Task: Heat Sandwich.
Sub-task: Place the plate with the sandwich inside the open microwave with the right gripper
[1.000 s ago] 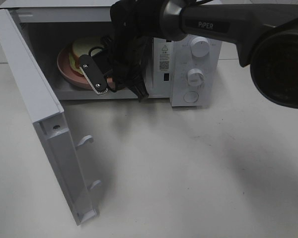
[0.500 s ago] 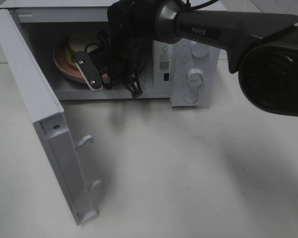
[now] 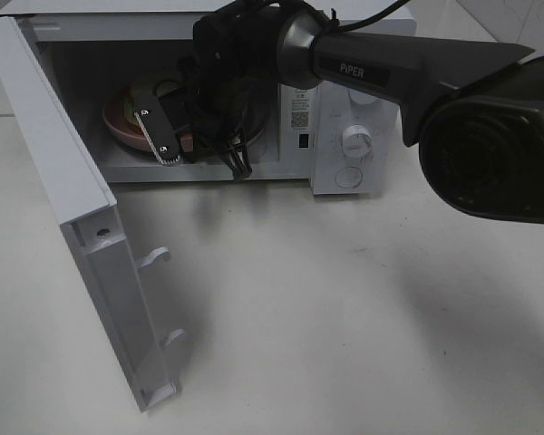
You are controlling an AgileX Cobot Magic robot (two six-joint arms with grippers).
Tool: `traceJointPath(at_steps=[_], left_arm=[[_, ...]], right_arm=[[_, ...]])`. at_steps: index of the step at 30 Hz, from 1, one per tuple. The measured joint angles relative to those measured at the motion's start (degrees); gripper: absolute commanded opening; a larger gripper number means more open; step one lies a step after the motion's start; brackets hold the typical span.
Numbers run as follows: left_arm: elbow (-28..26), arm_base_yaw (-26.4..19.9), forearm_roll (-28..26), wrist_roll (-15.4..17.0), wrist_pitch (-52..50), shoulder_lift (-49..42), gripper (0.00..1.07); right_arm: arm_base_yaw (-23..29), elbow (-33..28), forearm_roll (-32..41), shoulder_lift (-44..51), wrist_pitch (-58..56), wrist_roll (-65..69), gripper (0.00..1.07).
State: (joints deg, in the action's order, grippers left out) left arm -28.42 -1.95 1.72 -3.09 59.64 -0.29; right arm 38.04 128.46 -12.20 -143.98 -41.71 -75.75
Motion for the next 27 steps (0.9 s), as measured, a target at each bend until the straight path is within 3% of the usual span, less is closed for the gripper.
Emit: traceJointPath(at_steps=[16,27], left_arm=[[0.0,0.0,0.0,0.0,0.0,0.0,1.0],[0.0,0.0,0.0,0.0,0.0,0.0,1.0]], right_arm=[[0.0,0.6,-1.4,0.0,1.5,4.1,0.48],[0.0,0.6,3.5,0.0,1.5,4.2,0.69]])
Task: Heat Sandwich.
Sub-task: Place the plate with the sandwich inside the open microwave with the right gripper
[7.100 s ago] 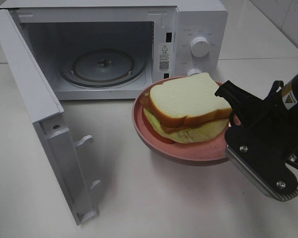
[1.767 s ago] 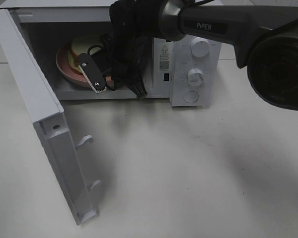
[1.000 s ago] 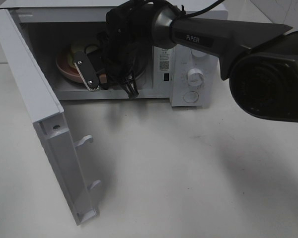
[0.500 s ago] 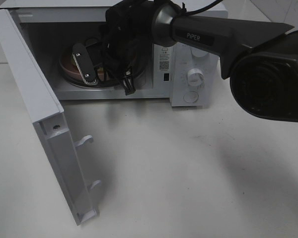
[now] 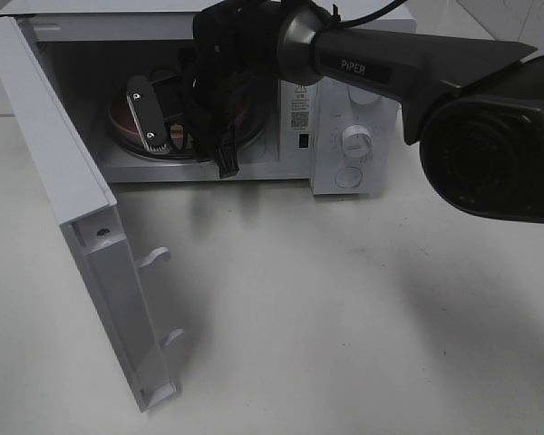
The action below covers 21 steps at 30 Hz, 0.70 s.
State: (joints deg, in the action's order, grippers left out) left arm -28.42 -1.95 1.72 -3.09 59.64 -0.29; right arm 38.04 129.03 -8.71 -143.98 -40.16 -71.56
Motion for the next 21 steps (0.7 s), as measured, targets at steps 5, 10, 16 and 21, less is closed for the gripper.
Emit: traceJointPath(at_steps=[5,10,16,21], left_arm=[[0.0,0.0,0.0,0.0,0.0,0.0,1.0],[0.0,0.0,0.0,0.0,0.0,0.0,1.0],[0.0,0.0,0.0,0.0,0.0,0.0,1.0],[0.0,0.0,0.0,0.0,0.0,0.0,1.0]], right_arm=[[0.0,0.0,2.6,0.0,0.0,0.0,0.76],[0.0,-0.5,4.1,0.3,0.5,0.0,0.77],[0.0,-7.4,4.3,3.9,5.0,0.0,0.77],[0.0,-11.7,4.0,6.1,7.0,-0.1,0.77]])
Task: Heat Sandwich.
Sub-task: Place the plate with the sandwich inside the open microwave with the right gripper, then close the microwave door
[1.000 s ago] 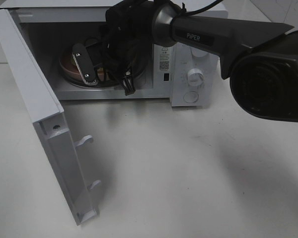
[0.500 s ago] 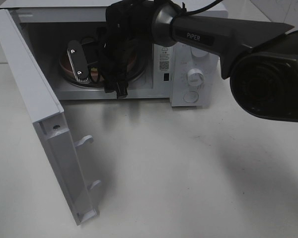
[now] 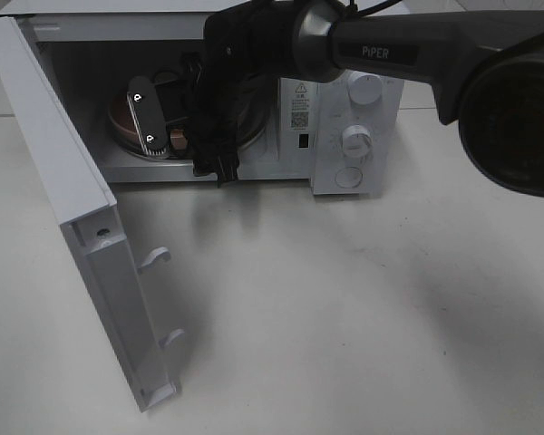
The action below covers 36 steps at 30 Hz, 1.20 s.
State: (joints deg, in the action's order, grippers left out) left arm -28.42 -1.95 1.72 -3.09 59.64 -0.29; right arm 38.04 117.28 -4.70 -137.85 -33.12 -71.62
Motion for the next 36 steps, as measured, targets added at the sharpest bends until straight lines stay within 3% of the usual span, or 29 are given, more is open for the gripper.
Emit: traceJointPath(at_steps=[20,36], left_arm=[[0.0,0.0,0.0,0.0,0.0,0.0,1.0],[0.0,0.0,0.0,0.0,0.0,0.0,1.0]], right_arm=[[0.0,-14.6,-1.5,9.5,6.0,0.8,0.76],[0.0,-30.3,-1.6,18.3,10.9,1.4,0.76]])
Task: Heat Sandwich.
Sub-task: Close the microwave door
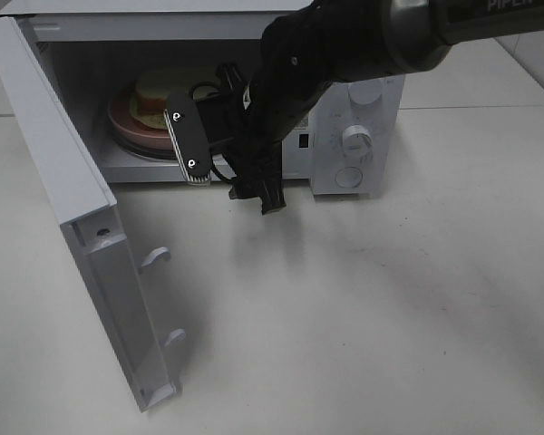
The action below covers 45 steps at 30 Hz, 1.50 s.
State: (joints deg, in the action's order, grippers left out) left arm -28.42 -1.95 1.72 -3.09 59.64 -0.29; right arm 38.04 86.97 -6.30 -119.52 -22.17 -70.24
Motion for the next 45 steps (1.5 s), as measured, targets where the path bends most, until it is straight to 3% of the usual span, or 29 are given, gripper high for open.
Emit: traceJointPath(at_steps=[21,45], left_arm=[[0.0,0.0,0.0,0.0,0.0,0.0,1.0],[0.0,0.0,0.0,0.0,0.0,0.0,1.0]], right_arm=[[0.0,-18.7,0.0,13.1,2.6,3.7,0.76],[0.0,-39.5,0.1,32.4,3.9,20.1,0.76]])
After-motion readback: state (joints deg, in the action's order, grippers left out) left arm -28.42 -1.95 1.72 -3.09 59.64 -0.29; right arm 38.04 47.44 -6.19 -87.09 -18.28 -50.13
